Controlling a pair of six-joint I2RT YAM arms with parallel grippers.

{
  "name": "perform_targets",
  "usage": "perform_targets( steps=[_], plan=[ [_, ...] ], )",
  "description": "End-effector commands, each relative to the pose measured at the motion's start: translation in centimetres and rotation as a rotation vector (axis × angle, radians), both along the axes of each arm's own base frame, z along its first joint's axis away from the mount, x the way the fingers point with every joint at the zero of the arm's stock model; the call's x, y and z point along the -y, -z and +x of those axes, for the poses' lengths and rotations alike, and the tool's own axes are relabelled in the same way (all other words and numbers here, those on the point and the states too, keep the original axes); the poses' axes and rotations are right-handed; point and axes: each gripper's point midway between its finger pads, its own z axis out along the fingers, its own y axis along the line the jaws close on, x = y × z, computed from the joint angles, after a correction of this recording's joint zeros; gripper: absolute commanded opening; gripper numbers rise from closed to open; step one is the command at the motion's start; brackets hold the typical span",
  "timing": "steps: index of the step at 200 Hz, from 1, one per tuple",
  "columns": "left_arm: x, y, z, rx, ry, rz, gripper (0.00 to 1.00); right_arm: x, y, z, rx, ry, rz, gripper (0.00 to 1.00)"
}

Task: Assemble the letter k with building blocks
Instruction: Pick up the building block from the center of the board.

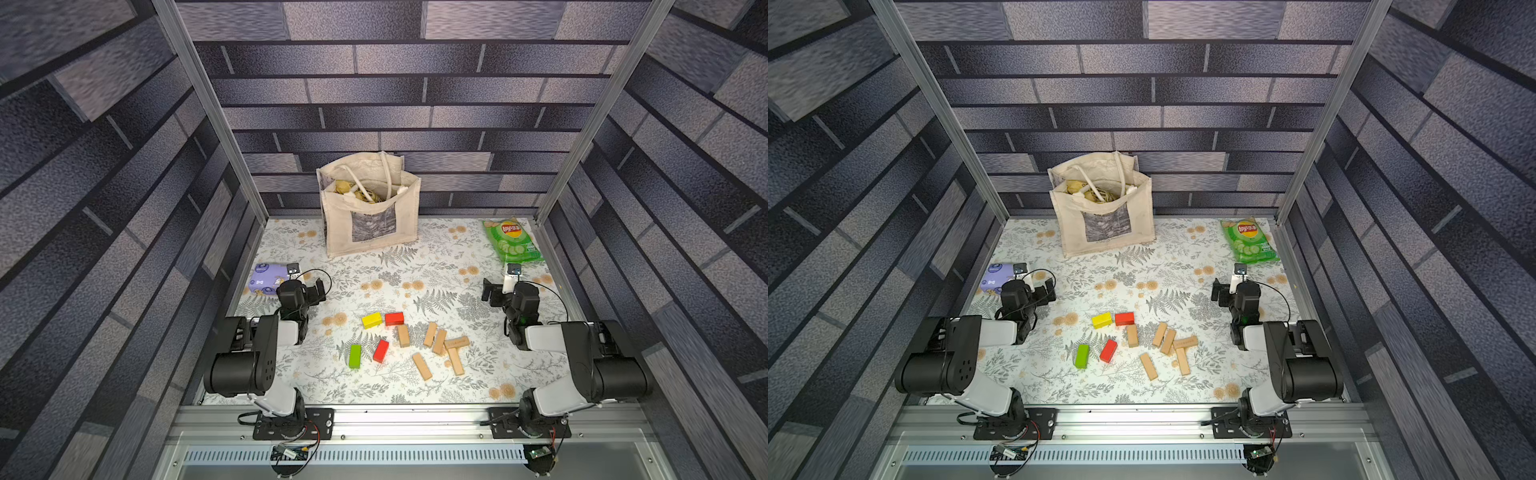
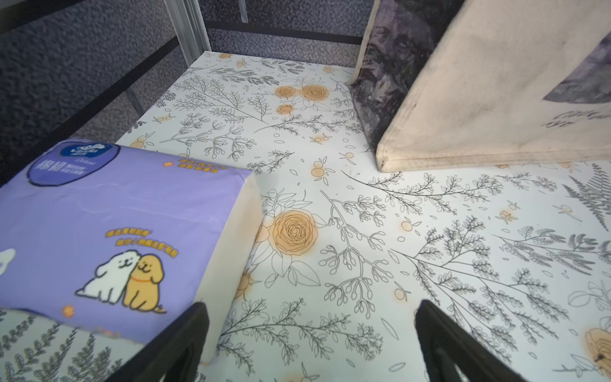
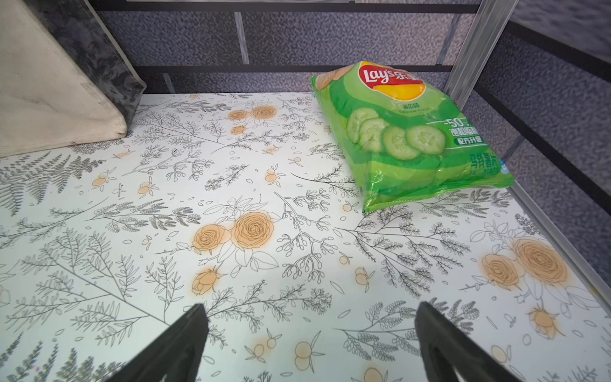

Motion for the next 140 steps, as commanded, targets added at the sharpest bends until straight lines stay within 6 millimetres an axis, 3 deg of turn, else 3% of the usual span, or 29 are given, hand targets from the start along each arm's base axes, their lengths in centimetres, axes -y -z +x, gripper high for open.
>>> perform_targets(
  steps=[1, 140],
  plan=[
    [-0.18, -1.33, 0.54, 0.033, 0.003, 0.014, 1.00, -0.16, -0.47, 0.46, 0.011, -0.009, -0.003, 1.00],
    [-0.36, -1.39, 0.56, 0.039, 0.022, -0.023, 1.00, -0.10, -0.44, 0.48, 0.010, -0.009, -0.002, 1.00]
  ],
)
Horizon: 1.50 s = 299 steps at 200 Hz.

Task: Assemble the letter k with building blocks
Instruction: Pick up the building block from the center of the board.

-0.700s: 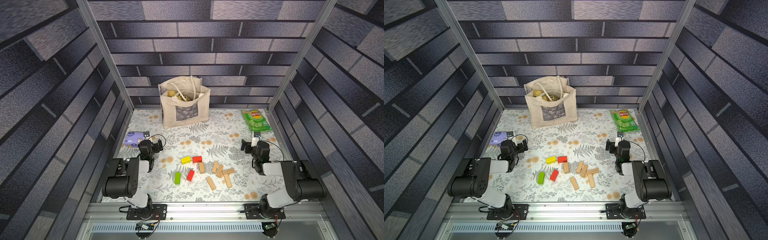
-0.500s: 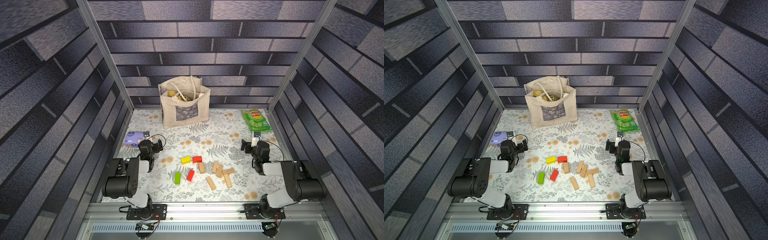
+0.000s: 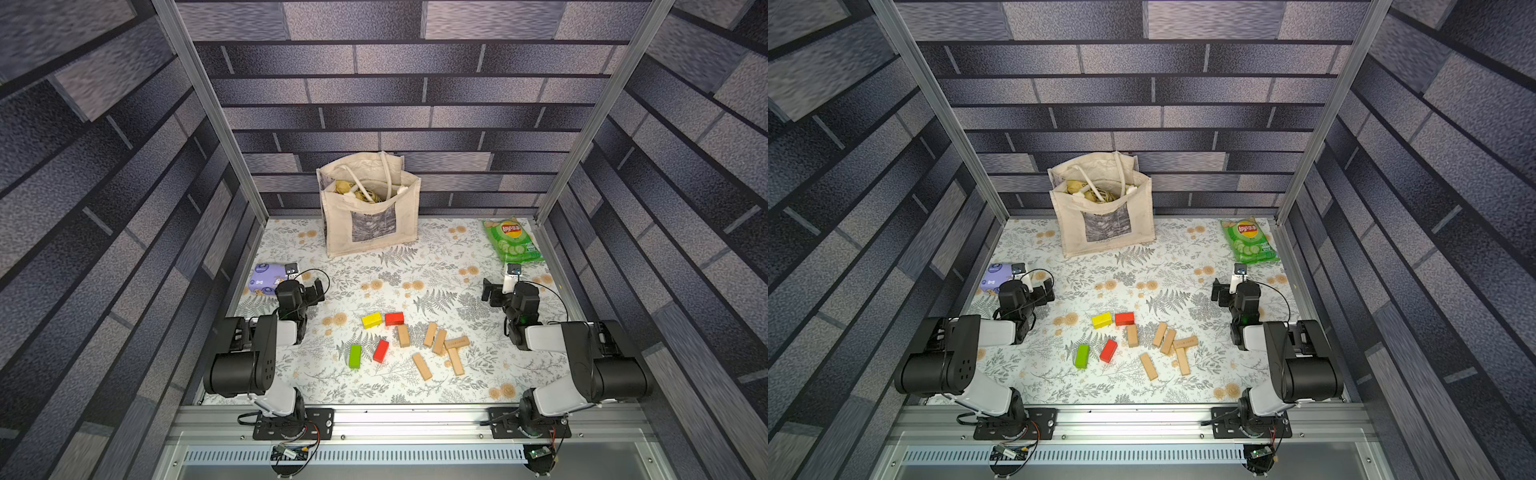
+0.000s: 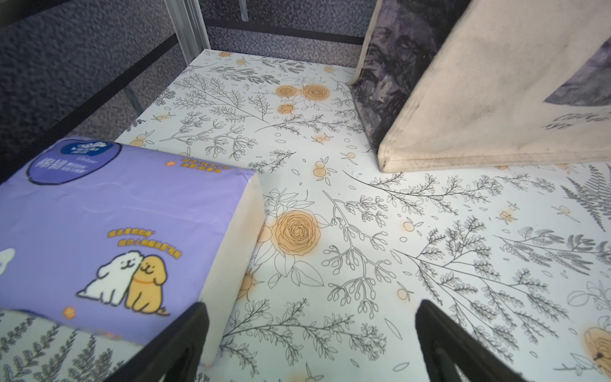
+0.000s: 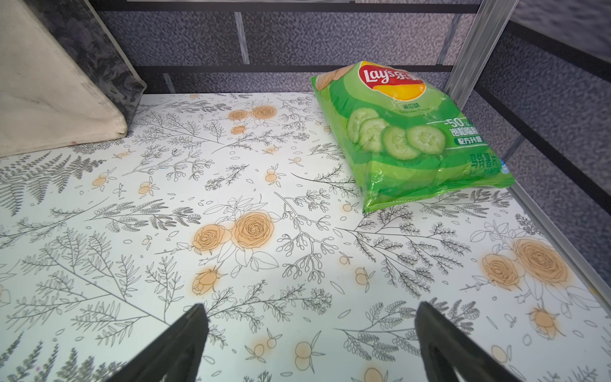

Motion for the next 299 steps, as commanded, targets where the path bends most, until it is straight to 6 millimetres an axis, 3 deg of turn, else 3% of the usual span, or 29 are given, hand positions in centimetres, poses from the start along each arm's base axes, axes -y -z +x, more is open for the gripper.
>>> perform_targets(
  steps=[1, 147, 166, 193, 204, 219, 257, 299],
  plan=[
    [0.0, -1.4, 0.6, 0.037, 0.015, -0.008, 1.00, -0.1, -0.4, 0.5, 0.010, -0.006, -0.003, 1.00],
    [0.0, -1.4, 0.6, 0.031, 0.008, -0.003, 1.00, 1.2, -0.7, 0.4, 0.006, 0.063, 0.001, 1.00],
    [-0.8, -2.0, 0.3, 0.042, -0.035, -0.008, 0.99, 1.0, -1.3, 0.4, 0.006, 0.057, 0.000, 1.00],
    [-0.4, -3.7, 0.2, 0.020, -0.062, 0.060, 0.99, 1.9, -2.2, 0.1, -0.071, 0.109, -0.009, 1.00],
    [0.4, -4.6, 0.3, -0.008, -0.049, 0.108, 0.99, 2.4, -2.2, 0.1, -0.172, 0.158, 0.006, 1.00],
    [2.1, -5.9, 0.4, -0.079, 0.001, 0.119, 0.99, 1.6, -2.4, 0.2, -0.281, 0.142, 0.020, 1.00],
    [10.1, -7.5, -1.3, -0.265, 0.378, -0.067, 0.97, -2.0, -4.1, -1.0, -0.427, 0.079, 0.167, 1.00],
    [17.6, -8.0, -6.4, -0.482, 0.636, -0.029, 0.96, -5.1, -5.1, -3.9, -0.611, 0.059, 0.351, 1.00]
  ],
)
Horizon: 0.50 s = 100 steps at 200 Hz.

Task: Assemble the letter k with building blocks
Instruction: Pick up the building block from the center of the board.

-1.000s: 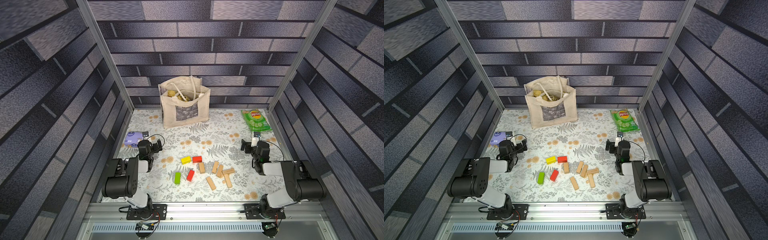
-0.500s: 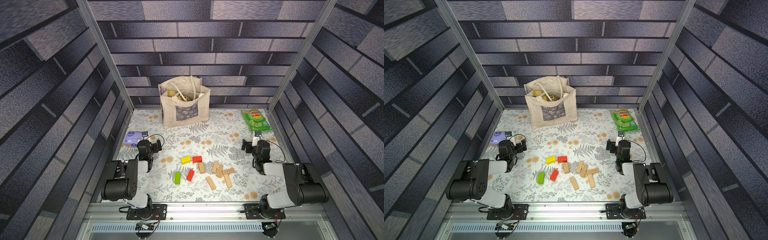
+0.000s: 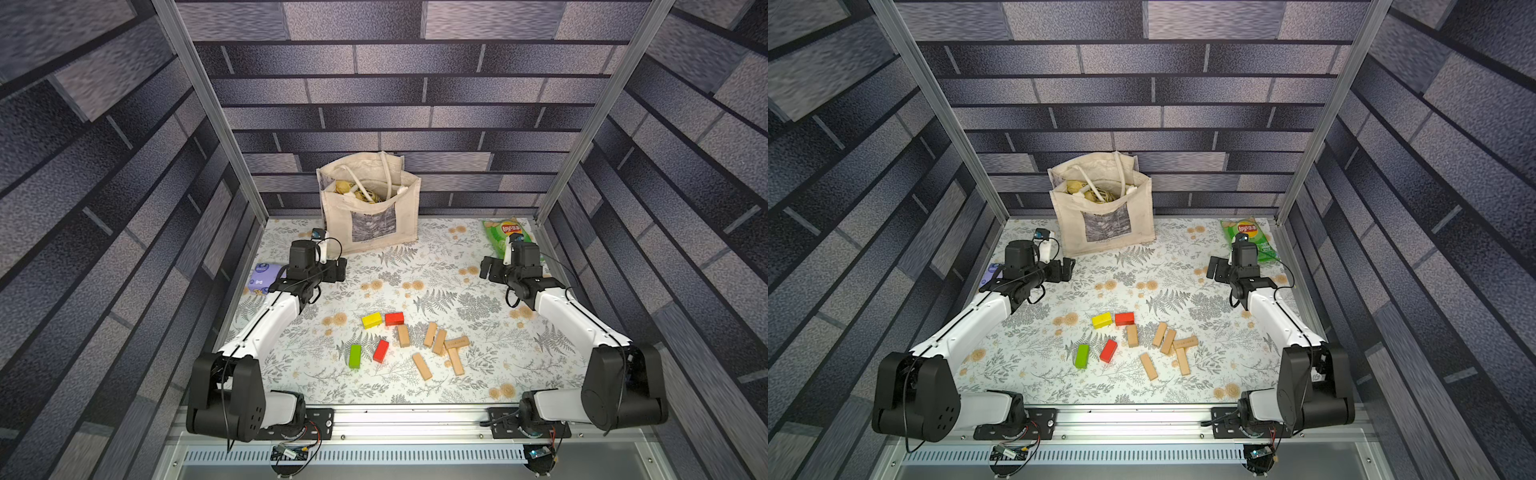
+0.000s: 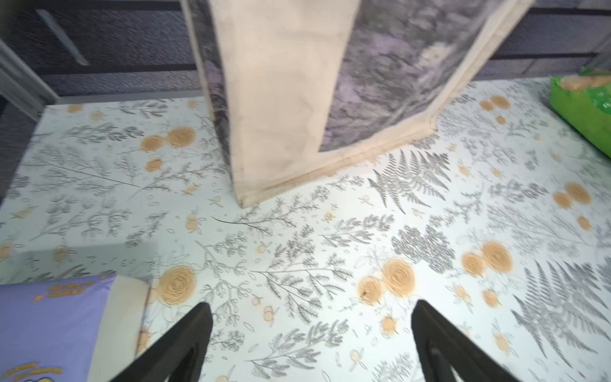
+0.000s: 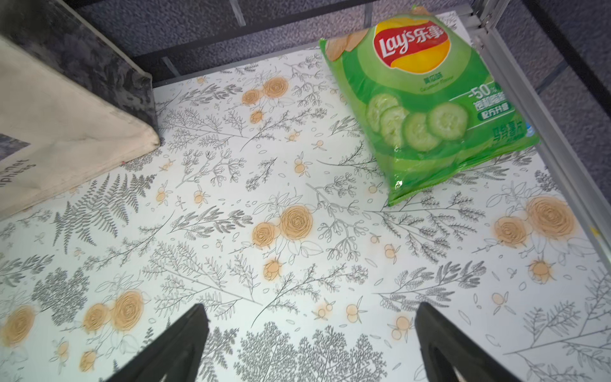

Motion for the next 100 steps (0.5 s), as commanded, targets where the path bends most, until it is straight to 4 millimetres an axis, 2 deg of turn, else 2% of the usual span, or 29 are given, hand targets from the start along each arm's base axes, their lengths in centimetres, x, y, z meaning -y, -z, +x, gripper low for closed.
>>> perform_targets(
  steps=[1, 22, 39, 53, 83, 100],
  plan=[
    [4.2, 2.8, -6.2, -0.263, 0.205, 0.052, 0.96, -2.1, 1.5, -4.5, -0.224, 0.010, 0.155, 1.00],
    [5.7, 3.7, -8.6, -0.309, 0.292, 0.207, 0.94, -4.6, 2.0, -6.4, -0.304, -0.012, 0.287, 1.00],
    [5.9, 4.7, -9.7, -0.331, 0.330, 0.333, 0.92, -6.6, 2.6, -7.9, -0.350, -0.025, 0.364, 1.00],
    [5.9, 5.3, -10.0, -0.348, 0.349, 0.377, 0.89, -8.3, 2.9, -9.0, -0.363, -0.051, 0.404, 1.00],
    [6.4, 6.7, -11.1, -0.408, 0.421, 0.417, 0.85, -10.2, 4.0, -11.6, -0.394, -0.028, 0.480, 1.00],
    [6.3, 7.4, -11.8, -0.418, 0.448, 0.454, 0.84, -11.7, 3.6, -12.7, -0.366, -0.055, 0.559, 1.00]
  ],
)
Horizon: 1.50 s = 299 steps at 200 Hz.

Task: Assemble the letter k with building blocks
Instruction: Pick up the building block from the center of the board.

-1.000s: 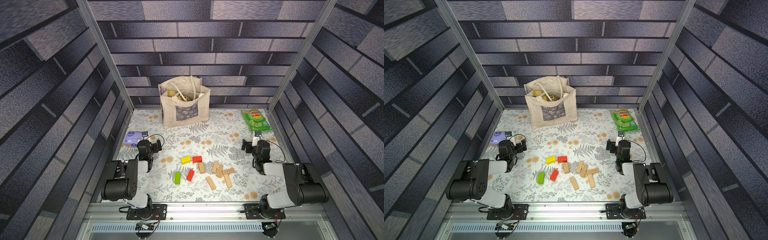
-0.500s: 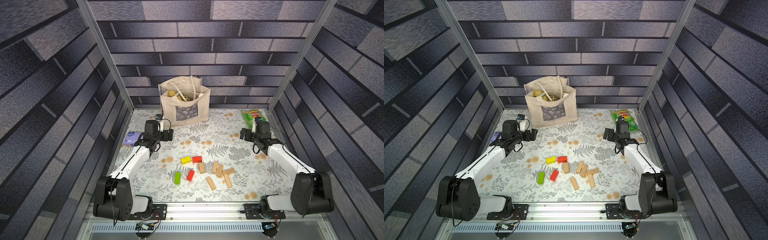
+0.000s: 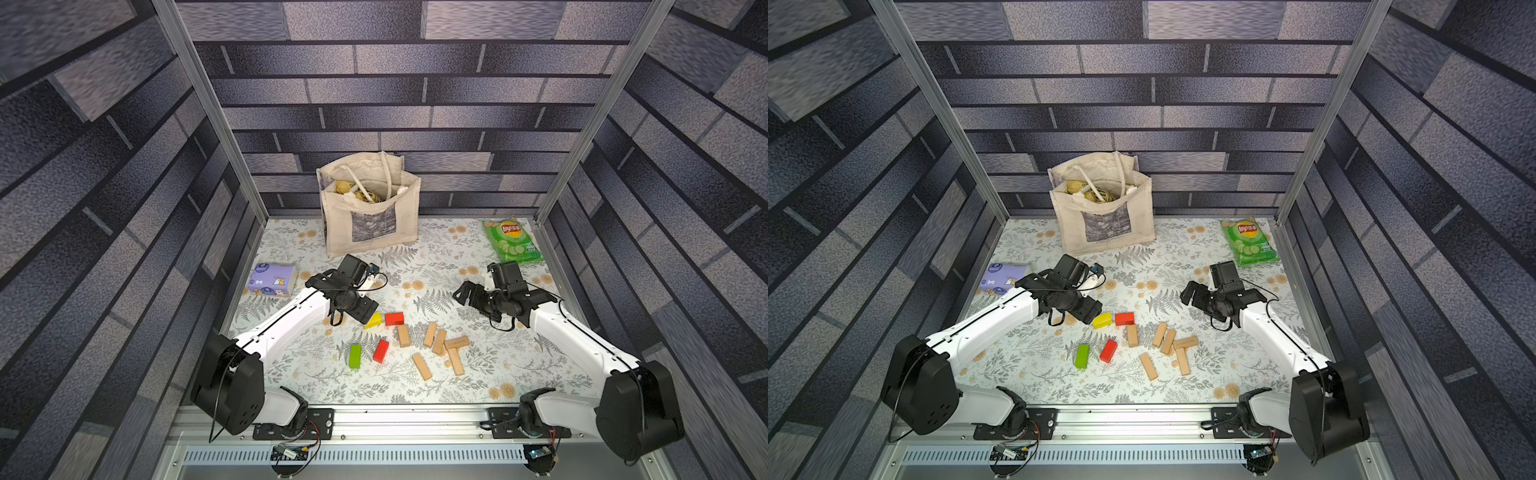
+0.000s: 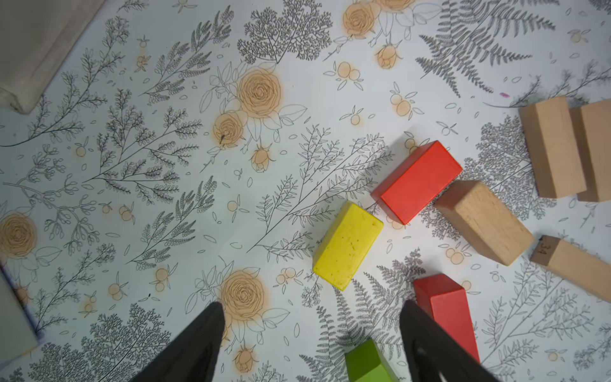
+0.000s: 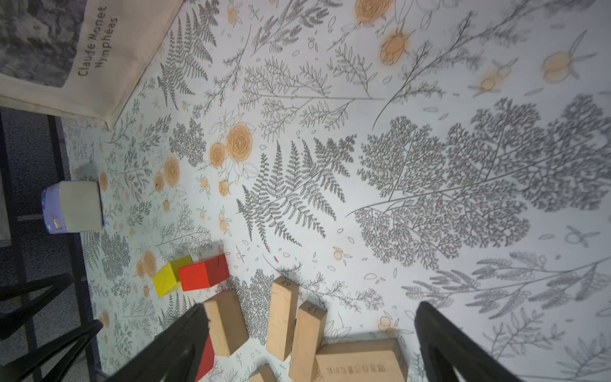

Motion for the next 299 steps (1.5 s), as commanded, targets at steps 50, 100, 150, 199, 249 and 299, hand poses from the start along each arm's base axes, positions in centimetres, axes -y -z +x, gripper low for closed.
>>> perform_targets(
  steps=[50, 100, 150, 199, 249, 299],
  plan=[
    [0.0, 0.7, -1.2, -0.013, 0.110, 0.071, 0.82, -5.2, -2.3, -3.3, 0.039, -0.039, 0.272, 1.00],
    [1.0, 2.2, -0.9, -0.029, 0.122, 0.048, 0.80, -9.4, -1.3, -4.6, -0.012, -0.152, 0.311, 1.00],
    [2.2, 4.2, -1.2, -0.050, 0.181, 0.067, 0.77, -12.9, -1.3, -4.6, -0.024, -0.242, 0.312, 1.00],
    [2.7, 5.8, -0.8, -0.057, 0.212, 0.099, 0.76, -14.8, -0.7, -5.0, -0.057, -0.278, 0.328, 1.00],
    [2.7, 6.6, -0.3, -0.064, 0.217, 0.125, 0.76, -15.0, -1.1, -5.0, -0.045, -0.328, 0.293, 1.00],
    [2.7, 7.5, -0.1, -0.081, 0.231, 0.145, 0.74, -15.9, -1.1, -5.0, -0.064, -0.377, 0.298, 1.00]
  ],
)
